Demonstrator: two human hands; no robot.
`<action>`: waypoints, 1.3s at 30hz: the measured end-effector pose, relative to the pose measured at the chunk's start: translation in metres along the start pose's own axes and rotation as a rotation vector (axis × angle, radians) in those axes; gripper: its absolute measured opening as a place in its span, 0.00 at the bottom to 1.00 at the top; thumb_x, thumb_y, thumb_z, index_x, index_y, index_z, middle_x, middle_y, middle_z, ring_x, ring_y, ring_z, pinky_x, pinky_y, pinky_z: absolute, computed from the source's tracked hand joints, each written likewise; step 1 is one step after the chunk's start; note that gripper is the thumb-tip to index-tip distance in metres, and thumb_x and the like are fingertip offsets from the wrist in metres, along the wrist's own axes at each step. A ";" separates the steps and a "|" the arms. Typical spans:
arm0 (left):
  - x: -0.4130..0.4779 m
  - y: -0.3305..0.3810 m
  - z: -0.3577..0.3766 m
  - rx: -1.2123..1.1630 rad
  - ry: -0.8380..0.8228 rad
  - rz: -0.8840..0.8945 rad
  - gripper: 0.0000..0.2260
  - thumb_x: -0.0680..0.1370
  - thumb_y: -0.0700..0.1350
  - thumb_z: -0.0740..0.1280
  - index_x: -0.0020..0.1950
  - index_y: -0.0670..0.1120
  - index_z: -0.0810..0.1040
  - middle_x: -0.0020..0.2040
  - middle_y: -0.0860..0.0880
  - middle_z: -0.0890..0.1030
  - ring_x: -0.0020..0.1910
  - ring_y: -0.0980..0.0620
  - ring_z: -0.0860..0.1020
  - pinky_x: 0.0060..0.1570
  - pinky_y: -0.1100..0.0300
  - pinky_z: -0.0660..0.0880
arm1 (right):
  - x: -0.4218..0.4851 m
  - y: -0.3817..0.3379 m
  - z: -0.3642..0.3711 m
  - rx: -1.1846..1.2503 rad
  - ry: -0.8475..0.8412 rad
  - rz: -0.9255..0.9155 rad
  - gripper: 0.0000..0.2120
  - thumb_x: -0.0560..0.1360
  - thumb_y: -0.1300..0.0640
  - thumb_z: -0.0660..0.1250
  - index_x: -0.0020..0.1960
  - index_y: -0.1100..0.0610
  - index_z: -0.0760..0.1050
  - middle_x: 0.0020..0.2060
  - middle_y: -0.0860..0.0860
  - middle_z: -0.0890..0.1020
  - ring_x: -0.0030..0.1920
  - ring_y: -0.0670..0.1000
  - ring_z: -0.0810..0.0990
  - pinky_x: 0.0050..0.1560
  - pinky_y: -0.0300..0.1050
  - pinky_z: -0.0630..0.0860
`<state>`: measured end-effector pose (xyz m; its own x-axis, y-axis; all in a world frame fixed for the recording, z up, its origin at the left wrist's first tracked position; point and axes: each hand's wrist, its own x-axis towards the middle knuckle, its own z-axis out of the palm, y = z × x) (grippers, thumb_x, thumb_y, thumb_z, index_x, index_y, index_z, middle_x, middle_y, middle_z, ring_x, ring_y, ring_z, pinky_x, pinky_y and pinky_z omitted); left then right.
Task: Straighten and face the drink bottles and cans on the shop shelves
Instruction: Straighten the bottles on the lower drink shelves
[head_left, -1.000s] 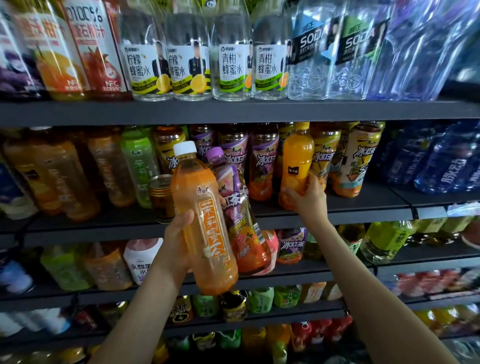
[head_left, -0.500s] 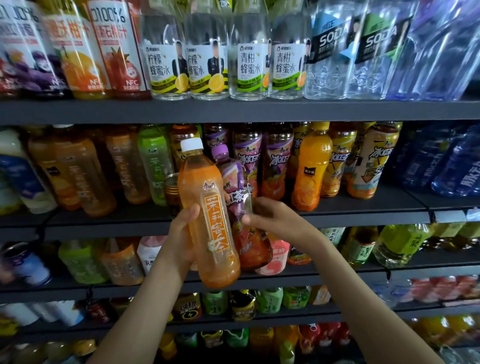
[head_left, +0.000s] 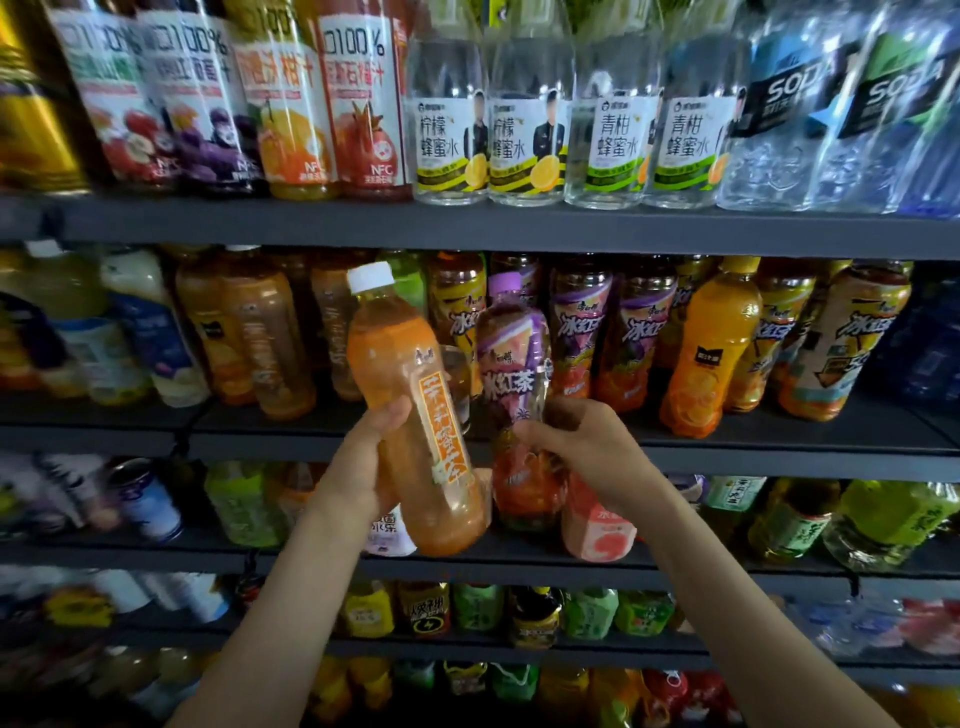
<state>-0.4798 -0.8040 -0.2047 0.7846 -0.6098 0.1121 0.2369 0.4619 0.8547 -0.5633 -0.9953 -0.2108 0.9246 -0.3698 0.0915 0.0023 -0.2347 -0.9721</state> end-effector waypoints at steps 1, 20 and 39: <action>0.001 0.004 -0.005 -0.007 -0.016 0.033 0.45 0.45 0.60 0.81 0.57 0.42 0.75 0.50 0.44 0.84 0.50 0.48 0.83 0.46 0.57 0.80 | 0.002 0.004 0.002 -0.025 0.065 -0.007 0.07 0.72 0.55 0.73 0.50 0.54 0.81 0.43 0.49 0.85 0.45 0.49 0.84 0.49 0.50 0.81; 0.003 0.006 -0.047 0.081 0.307 0.009 0.20 0.62 0.50 0.71 0.52 0.54 0.75 0.44 0.52 0.82 0.47 0.50 0.79 0.45 0.52 0.74 | 0.060 0.016 0.050 -0.273 0.526 -0.157 0.20 0.73 0.52 0.71 0.61 0.59 0.73 0.52 0.52 0.79 0.51 0.51 0.77 0.49 0.42 0.74; -0.014 0.005 -0.034 0.176 0.525 0.095 0.20 0.65 0.48 0.79 0.55 0.52 0.79 0.50 0.44 0.82 0.47 0.45 0.83 0.42 0.44 0.80 | 0.046 0.023 0.082 -0.345 0.590 -0.598 0.23 0.72 0.66 0.71 0.62 0.67 0.65 0.51 0.58 0.70 0.50 0.51 0.70 0.52 0.37 0.70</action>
<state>-0.4701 -0.7715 -0.2195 0.9884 -0.1476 -0.0359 0.0871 0.3572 0.9300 -0.4895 -0.9437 -0.2466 0.4603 -0.4779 0.7482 0.2176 -0.7564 -0.6169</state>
